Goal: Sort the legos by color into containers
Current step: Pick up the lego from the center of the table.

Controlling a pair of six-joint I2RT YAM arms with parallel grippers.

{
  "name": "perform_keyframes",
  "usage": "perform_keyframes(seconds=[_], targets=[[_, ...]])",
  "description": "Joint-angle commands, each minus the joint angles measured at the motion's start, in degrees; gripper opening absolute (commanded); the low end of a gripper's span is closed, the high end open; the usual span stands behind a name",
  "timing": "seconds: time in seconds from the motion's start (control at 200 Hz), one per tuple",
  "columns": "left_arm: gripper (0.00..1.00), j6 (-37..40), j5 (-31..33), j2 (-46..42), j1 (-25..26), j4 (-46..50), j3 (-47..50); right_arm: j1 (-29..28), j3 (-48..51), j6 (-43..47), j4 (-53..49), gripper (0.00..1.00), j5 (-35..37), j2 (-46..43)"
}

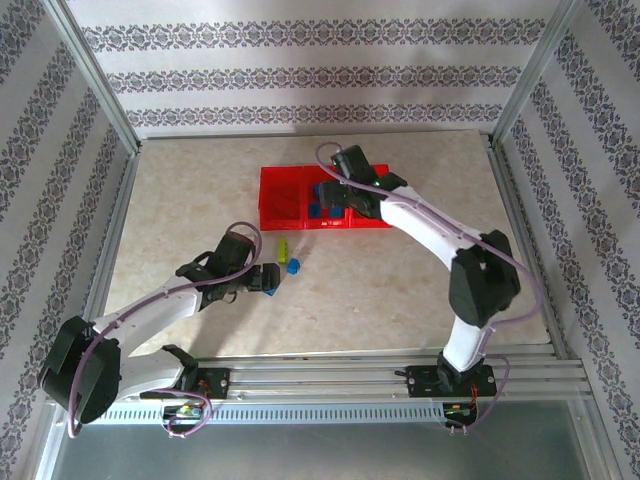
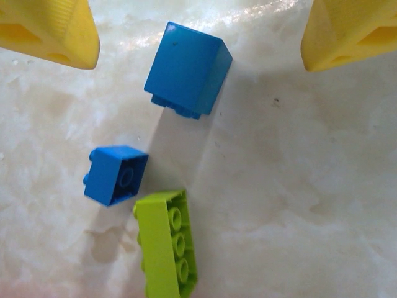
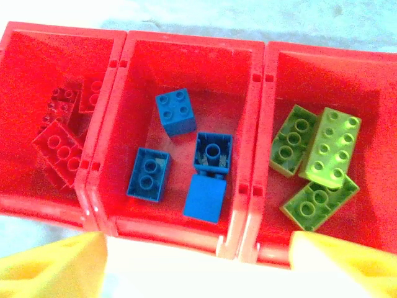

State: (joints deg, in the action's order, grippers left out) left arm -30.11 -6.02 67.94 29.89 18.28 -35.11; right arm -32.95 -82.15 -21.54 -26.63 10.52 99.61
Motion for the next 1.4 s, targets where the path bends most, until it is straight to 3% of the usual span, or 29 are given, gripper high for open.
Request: perform_keyframes(seconds=[0.0, 0.03, 0.365, 0.54, 0.87, 1.114, 1.394], targets=[[0.82, 3.1, -1.1, 2.5, 1.6, 3.4, -2.2, -2.2, 6.4, -0.7, 3.8, 0.92, 4.1, -5.2], [0.82, 3.3, -0.9, 3.5, 2.0, 3.5, -2.6, -2.8, 7.7, -0.6, 3.7, 0.98, 5.4, -6.6], [0.77, 5.8, 3.3, 13.9, 6.0, 4.9, -6.8, -7.6, 21.9, -4.4, 2.1, 0.98, 19.2, -19.9], [0.64, 3.7, 6.8, 16.2, 6.2, 5.5, -7.3, -7.4, 27.3, -8.4, 2.4, 0.98, 22.2, -26.2], [0.47, -0.8, 9.2, 19.5, 6.2, 1.7, -7.3, -6.1, 30.4, -11.0, 2.3, 0.98, 23.0, -30.3], [0.22, -1.3, 10.9, 19.1, 6.2, 2.7, -9.3, -4.5, 31.3, -13.2, 1.9, 0.98, 23.3, -30.6], [0.19, -2.3, 16.3, 15.1, 6.2, -1.6, -14.9, -0.7, 34.9, -16.8, 4.5, 0.98, 19.0, -31.5]])
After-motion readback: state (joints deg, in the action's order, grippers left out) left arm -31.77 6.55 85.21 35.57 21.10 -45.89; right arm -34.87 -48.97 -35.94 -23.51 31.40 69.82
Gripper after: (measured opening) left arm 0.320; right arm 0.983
